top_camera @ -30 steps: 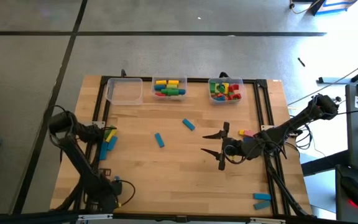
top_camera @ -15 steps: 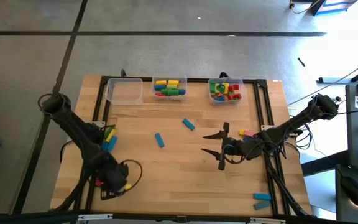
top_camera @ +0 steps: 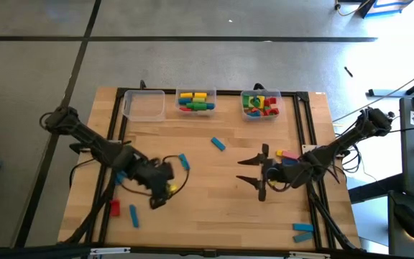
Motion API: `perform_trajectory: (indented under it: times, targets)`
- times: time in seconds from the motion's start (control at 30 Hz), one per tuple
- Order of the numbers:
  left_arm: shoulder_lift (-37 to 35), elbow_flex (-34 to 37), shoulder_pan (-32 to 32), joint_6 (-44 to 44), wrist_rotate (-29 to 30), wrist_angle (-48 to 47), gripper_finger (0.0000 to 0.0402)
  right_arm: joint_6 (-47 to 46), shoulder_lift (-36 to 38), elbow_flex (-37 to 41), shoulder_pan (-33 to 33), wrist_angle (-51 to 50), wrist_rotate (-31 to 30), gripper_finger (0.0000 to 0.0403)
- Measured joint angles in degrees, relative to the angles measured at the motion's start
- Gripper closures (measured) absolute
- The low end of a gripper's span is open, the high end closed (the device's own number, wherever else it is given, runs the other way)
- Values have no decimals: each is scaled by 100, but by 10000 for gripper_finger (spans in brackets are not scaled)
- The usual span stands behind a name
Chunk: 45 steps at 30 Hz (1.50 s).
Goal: Sort blocks by size
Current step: Put the light green arch block into the right transparent bin
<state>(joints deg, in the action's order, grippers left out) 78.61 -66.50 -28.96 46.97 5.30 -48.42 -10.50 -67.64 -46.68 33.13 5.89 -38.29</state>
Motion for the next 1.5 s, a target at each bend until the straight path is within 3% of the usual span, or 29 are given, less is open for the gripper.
perform_trajectory:
  times: [0.13, 0.37, 0.6, 0.9, 1.17, 1.5]
  targets:
    - [69, -1, 431, -974, 756, 881, 265, 2, 1, -58, 99, 10, -20, 182]
    - [536, -2, 1323, -2872, 1457, 2845, 271, 5, 0, -57, 103, 74, -392, 182]
    - [1375, -2, 2240, -3782, 1457, 4693, 264, 117, -5, -52, 98, 237, -651, 182]
    - [2776, -121, 3246, -3976, 794, 6916, 262, 977, -7, -52, 98, 1160, -767, 182]
    - [4190, -1652, 4005, -4433, 766, 7111, 260, 1151, -7, -52, 98, 1172, -776, 182]
    - [5584, -3212, 4712, -4335, 720, 7146, 259, 1270, -7, -52, 98, 1114, -780, 182]
